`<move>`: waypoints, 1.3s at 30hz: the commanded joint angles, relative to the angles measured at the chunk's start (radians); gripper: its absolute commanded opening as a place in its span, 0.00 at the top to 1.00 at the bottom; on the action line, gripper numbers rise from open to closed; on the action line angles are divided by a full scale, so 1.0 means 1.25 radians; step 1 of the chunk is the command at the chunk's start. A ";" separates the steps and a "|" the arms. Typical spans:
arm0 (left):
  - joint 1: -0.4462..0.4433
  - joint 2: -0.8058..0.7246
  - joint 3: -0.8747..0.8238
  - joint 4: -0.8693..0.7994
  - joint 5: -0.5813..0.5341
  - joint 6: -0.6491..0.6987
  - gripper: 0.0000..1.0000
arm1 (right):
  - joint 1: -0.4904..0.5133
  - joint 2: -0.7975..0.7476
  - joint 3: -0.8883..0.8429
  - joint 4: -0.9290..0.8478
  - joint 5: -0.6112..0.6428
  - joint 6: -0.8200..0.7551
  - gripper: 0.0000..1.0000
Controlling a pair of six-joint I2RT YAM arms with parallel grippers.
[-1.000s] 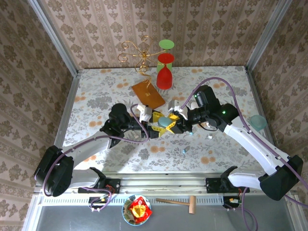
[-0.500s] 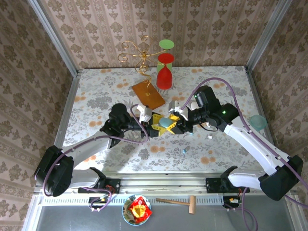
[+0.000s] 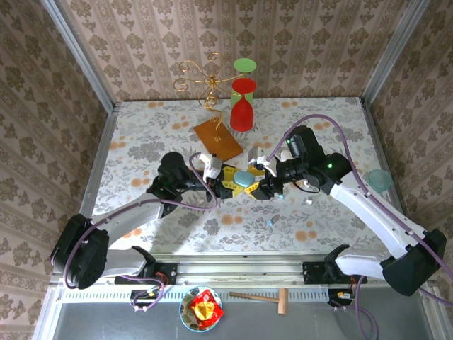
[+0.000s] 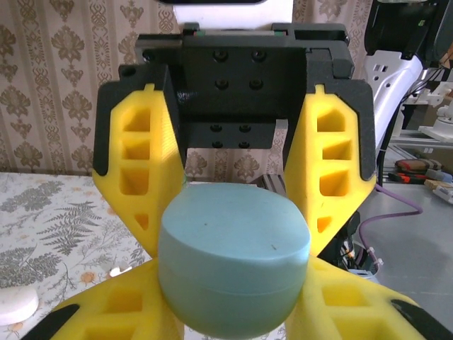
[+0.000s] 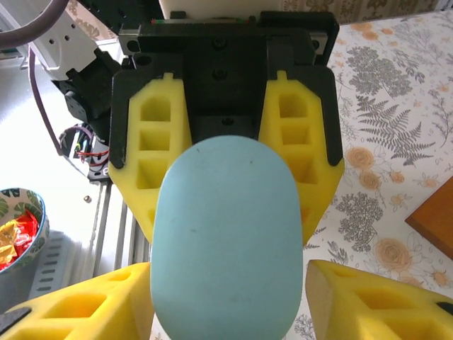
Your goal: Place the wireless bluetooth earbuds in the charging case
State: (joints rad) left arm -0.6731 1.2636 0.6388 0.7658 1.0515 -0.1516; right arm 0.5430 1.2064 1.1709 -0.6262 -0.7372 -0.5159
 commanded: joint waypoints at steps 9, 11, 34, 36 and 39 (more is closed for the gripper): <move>0.008 0.004 -0.021 0.042 0.018 0.000 0.74 | -0.023 -0.029 -0.028 0.099 0.021 0.084 0.41; 0.008 0.004 -0.021 0.040 0.019 0.003 0.74 | -0.027 -0.030 -0.028 0.106 0.027 0.097 0.41; 0.014 -0.014 -0.046 0.046 -0.038 0.041 0.74 | -0.056 -0.104 -0.062 0.205 0.035 0.189 0.14; 0.021 -0.012 -0.047 0.057 -0.041 0.036 0.74 | -0.056 -0.121 -0.070 0.232 0.051 0.223 0.12; 0.024 -0.014 -0.040 0.060 -0.035 0.027 0.74 | -0.056 -0.135 -0.078 0.245 0.069 0.251 0.12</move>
State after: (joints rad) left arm -0.6518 1.2633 0.5930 0.7979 1.0058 -0.1272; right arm 0.4755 1.0649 1.0893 -0.3676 -0.6685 -0.2588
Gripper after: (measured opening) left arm 0.342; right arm 0.882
